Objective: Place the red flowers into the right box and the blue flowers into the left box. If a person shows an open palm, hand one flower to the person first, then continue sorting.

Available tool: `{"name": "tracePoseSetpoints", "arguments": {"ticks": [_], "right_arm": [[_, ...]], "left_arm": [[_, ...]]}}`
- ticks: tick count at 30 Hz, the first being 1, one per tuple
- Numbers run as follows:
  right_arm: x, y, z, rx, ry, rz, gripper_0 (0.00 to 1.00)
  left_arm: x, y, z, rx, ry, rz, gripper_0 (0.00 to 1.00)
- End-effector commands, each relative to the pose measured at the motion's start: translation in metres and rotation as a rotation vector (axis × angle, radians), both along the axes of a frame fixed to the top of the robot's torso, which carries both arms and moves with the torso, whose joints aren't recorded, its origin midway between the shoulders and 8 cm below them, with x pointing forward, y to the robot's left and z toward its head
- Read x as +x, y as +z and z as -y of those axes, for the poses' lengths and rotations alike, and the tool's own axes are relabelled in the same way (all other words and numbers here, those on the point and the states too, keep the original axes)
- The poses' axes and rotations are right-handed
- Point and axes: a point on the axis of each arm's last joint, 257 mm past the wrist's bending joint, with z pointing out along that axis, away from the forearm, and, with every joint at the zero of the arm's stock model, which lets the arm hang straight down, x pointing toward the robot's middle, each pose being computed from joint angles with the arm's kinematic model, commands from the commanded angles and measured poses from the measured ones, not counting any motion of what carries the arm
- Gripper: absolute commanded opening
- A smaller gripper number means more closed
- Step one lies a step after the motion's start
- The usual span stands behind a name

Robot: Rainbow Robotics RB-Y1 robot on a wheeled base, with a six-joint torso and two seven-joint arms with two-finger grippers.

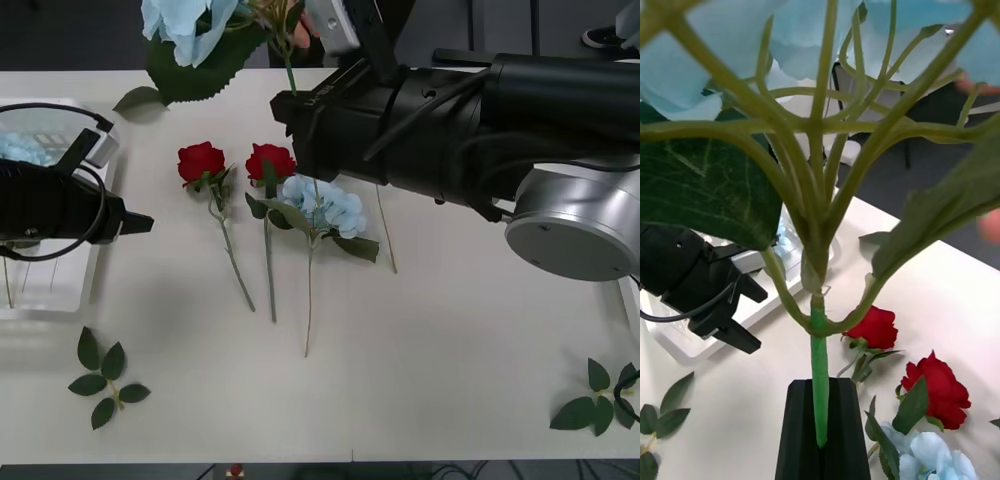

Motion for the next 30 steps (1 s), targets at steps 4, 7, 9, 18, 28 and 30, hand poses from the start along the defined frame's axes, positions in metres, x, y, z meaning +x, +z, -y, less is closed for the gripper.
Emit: {"name": "tracePoseSetpoints", "arguments": {"ticks": [4,7,9,18,28,30], "right_arm": [[-0.003,0.014,0.008,0.051,-0.006,-0.038,0.0],[-0.004,0.023,0.026,0.031,-0.03,-0.063,0.0],[-0.005,0.035,0.043,0.02,-0.056,-0.08,0.0],[0.028,0.065,0.097,-0.008,-0.211,-0.011,0.0],[0.097,0.12,0.102,0.157,-0.291,0.156,0.0],[0.112,0.125,0.103,0.17,-0.312,0.172,0.0]], "left_arm": [[0.004,0.005,0.002,0.022,-0.033,0.032,0.92],[0.004,0.004,0.002,0.024,-0.035,0.034,0.92],[0.004,0.004,0.002,0.024,-0.038,0.036,0.92],[0.004,0.006,0.003,0.024,-0.045,0.041,0.92],[0.003,0.006,0.006,0.016,-0.054,0.041,0.92],[0.003,0.006,0.006,0.016,-0.054,0.041,0.91]]}}
